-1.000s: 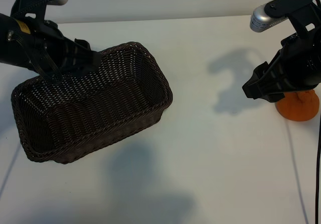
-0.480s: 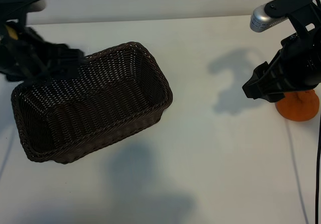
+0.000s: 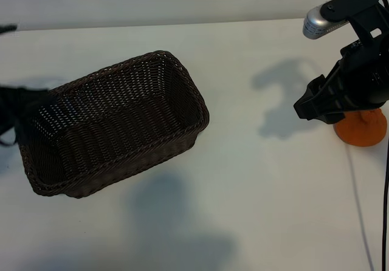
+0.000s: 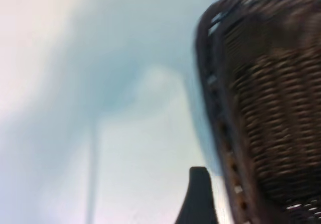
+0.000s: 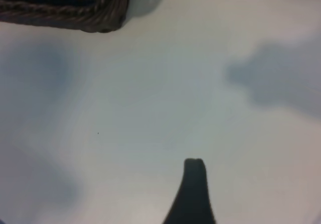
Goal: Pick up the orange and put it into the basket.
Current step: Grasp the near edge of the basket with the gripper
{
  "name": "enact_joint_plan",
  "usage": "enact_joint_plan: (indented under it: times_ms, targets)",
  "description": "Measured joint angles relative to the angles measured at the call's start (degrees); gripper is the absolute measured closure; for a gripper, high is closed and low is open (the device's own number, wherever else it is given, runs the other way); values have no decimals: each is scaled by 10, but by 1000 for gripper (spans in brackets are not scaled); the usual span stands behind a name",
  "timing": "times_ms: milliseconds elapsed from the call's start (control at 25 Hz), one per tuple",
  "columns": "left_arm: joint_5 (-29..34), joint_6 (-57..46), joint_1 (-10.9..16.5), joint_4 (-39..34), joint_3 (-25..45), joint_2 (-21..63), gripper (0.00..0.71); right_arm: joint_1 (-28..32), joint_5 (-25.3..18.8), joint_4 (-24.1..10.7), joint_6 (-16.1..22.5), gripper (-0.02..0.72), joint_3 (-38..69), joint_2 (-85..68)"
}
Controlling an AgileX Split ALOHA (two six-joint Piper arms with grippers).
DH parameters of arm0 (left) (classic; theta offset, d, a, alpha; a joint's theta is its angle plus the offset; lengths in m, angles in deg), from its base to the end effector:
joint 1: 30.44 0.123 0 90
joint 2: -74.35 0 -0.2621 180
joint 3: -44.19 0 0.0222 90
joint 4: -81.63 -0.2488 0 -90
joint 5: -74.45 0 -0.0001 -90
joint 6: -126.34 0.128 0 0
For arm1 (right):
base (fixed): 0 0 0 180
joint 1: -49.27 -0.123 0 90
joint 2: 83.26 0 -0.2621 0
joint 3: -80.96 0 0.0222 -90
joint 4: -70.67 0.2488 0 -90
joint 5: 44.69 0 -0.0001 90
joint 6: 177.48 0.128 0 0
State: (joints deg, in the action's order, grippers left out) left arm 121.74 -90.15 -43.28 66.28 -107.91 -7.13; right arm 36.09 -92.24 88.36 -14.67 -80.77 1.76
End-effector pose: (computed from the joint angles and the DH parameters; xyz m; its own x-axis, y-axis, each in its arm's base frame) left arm 0.2541 -0.0324 0.2062 -0.8598 -0.2442 -0.4485 -0.2629 0.9646 -0.0212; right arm 0.2737 0.0936 0.2410 -0.8060 -0.2767 -0.5232 -0.4055 0.9021 0.1477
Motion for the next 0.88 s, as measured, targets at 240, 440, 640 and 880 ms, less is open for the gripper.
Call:
enact_joint_plan:
  times_ms: [240, 440, 640, 880]
  targets:
    - [-67, -30, 13, 8, 57, 1, 118, 0, -1, 0, 0, 112, 0, 0]
    - [-98, -61, 13, 8, 59, -3, 118, 0, -4, 0, 0, 112, 0, 0]
    - [-101, -80, 13, 18, 63, -29, 118, 0, -9, 0, 0, 112, 0, 0]
    - [-102, -83, 13, 23, 63, -40, 118, 0, -12, 0, -2, 112, 0, 0]
